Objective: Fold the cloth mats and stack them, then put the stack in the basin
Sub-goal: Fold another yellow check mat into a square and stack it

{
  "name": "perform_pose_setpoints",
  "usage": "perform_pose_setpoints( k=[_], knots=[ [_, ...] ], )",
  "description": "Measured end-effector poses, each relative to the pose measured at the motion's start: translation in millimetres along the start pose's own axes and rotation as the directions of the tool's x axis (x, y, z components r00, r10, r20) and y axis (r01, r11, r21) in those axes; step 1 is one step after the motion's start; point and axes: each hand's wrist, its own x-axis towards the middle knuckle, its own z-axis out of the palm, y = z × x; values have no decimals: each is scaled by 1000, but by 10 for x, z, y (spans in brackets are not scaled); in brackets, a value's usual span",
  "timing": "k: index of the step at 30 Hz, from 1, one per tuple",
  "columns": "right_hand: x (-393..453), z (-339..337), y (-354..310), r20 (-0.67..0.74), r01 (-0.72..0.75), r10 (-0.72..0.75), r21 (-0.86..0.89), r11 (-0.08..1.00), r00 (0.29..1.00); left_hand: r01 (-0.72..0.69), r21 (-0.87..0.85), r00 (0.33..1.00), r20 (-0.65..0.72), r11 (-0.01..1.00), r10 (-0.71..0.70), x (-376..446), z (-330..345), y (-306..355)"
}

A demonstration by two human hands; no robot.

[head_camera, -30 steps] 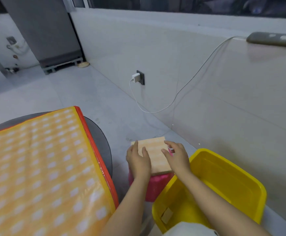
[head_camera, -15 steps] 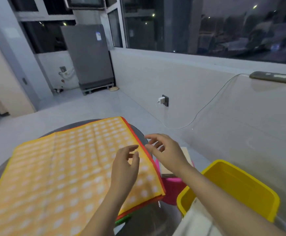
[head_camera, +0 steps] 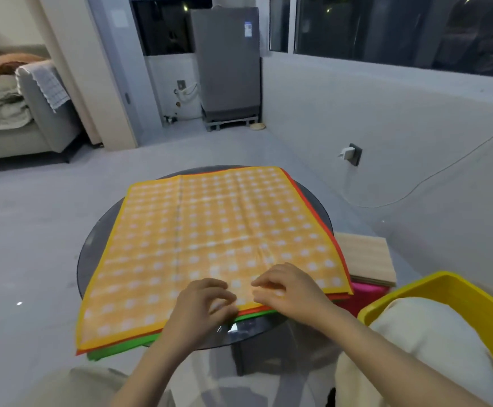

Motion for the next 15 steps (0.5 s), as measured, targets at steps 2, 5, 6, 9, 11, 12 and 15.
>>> perform_pose_setpoints(
  k=[2,5,6,9,11,12,15],
  knots=[
    [-20,25,30,43,31,-29,-51,998,999,-36,14,999,31,999,36,-48,-7,-22],
    [-50,26,53,82,29,-25,-49,998,996,-71,3,997,-12,998,71,-75,7,-32],
    [-50,27,51,78,29,-26,-44,999,997,-68,-7,997,-26,998,68,-76,13,-41],
    [-31,40,30,58,15,-14,-25,1000,998,-57,-24,997,-50,998,56,-87,33,-42],
    [-18,41,19,53,-5,6,-12,1000,999,-43,-37,997,-73,998,40,-81,50,-36],
    [-12,42,16,49,-15,15,-6,1000,999,-30,-45,996,-81,999,26,-78,55,-32],
    [-3,56,-3,34,-43,43,12,999,999,16,-73,996,-82,997,-22,-77,55,-24]
  ],
)
